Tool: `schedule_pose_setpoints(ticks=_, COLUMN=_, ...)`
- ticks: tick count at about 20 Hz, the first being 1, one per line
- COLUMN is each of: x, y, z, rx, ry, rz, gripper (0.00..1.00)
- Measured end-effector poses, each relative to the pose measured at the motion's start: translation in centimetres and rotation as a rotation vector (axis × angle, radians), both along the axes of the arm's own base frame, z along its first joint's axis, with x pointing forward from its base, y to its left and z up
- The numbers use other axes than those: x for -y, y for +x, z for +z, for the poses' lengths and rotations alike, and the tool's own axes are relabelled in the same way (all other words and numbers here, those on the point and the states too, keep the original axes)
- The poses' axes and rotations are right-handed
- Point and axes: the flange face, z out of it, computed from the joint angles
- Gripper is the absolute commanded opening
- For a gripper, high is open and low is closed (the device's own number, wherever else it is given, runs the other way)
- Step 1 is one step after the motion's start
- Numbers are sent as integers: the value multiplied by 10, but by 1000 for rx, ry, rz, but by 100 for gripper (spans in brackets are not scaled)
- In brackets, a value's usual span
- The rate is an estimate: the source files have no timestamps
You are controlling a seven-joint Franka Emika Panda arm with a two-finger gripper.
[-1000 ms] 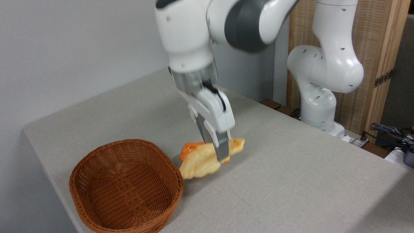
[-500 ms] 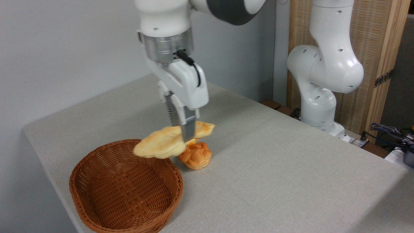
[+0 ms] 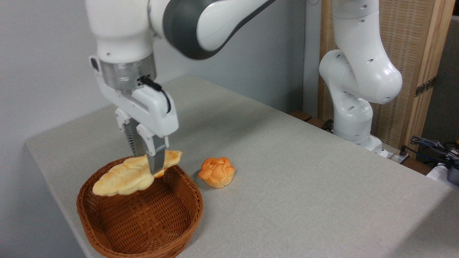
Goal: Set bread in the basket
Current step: 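Lower the loaf into the basket, open the gripper and rise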
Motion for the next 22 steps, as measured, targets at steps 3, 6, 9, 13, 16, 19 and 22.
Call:
schedule_pose_setpoints(ticks=3, x=3, y=3, z=-4, rx=-2, ry=-1, rz=13, gripper=100)
schedule_pose_setpoints(ticks=6, x=-1, y=4, z=-1, rx=4, ry=-1, rz=20, gripper=100)
schedule_pose_setpoints(ticks=9, x=-2, y=4, z=0, rx=6, ry=-1, rz=21, gripper=100)
schedule_pose_setpoints(ticks=13, x=-2, y=4, z=1, rx=9, ry=-1, rz=21, gripper=100)
schedule_pose_setpoints(ticks=16, x=-8, y=4, z=5, rx=14, ry=0, rz=31, gripper=100)
schedule_pose_setpoints(ticks=19, x=-18, y=5, z=15, rx=32, ry=0, rz=47, gripper=100)
schedule_pose_setpoints(ticks=22, x=-25, y=-4, z=39, rx=55, ry=4, rz=52, gripper=100)
